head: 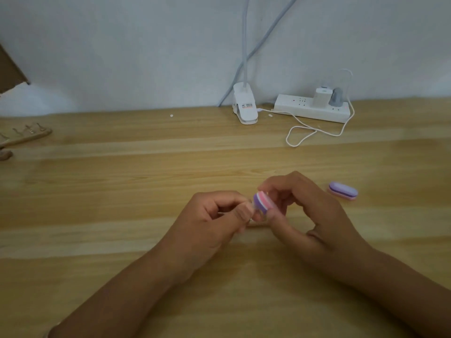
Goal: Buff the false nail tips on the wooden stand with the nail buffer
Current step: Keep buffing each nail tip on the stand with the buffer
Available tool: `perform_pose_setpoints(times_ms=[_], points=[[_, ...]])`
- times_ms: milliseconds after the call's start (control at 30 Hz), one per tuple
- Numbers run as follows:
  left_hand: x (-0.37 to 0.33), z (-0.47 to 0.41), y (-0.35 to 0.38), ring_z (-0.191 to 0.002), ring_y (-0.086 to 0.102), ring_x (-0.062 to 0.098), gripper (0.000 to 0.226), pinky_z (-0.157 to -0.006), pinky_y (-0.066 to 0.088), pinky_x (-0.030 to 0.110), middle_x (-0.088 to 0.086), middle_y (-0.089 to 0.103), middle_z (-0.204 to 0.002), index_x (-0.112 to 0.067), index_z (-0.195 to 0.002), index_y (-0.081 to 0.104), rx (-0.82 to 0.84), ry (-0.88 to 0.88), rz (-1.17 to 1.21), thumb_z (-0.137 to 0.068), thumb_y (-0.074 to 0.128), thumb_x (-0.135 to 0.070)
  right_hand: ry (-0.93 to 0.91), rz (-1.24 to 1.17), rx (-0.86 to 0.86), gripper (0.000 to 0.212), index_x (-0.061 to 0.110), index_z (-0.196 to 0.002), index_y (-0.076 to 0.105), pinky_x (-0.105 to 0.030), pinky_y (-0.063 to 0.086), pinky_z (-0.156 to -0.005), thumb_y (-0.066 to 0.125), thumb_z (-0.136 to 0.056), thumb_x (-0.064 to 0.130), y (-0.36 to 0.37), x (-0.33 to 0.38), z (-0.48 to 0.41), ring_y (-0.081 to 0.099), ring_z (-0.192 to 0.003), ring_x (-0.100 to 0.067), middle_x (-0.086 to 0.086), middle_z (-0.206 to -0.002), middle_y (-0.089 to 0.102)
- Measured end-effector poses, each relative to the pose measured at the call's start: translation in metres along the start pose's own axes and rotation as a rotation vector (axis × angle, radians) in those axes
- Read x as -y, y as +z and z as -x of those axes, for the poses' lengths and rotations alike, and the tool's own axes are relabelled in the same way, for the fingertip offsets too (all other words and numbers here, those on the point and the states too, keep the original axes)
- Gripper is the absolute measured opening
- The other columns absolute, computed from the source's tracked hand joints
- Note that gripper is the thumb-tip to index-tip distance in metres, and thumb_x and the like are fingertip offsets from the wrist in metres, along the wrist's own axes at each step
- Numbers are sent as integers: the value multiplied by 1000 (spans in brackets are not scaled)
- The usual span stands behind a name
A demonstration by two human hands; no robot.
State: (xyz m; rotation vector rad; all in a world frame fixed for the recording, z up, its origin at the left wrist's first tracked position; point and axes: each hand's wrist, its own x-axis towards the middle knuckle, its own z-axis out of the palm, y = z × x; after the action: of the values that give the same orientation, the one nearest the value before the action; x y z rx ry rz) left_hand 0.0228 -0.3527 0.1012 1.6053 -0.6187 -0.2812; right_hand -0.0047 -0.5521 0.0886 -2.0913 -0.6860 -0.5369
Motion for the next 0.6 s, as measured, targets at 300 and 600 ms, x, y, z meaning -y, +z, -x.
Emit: perform_pose_setpoints(times_ms=[300,600], points=[[-2,-1,4,-45,50,-10,20,-48,33,0,-21,59,-58,-15,-77,71,29,59,50,-91,57,-18,-100,101,51,16,8,-109,65,-24,45,-85,61,-95,2,-8,-2,-1,59,-95,-17,4,-106,61],[3,-1,4,-48,40,14,19,-46,31,22,-13,61,-63,-22,-79,75,-24,52,-81,-88,64,-35,-166,208,88,20,5,-109,67,-14,39,-93,61,-93,-7,-13,-4,-3,58,-107,-11,0,-110,63]])
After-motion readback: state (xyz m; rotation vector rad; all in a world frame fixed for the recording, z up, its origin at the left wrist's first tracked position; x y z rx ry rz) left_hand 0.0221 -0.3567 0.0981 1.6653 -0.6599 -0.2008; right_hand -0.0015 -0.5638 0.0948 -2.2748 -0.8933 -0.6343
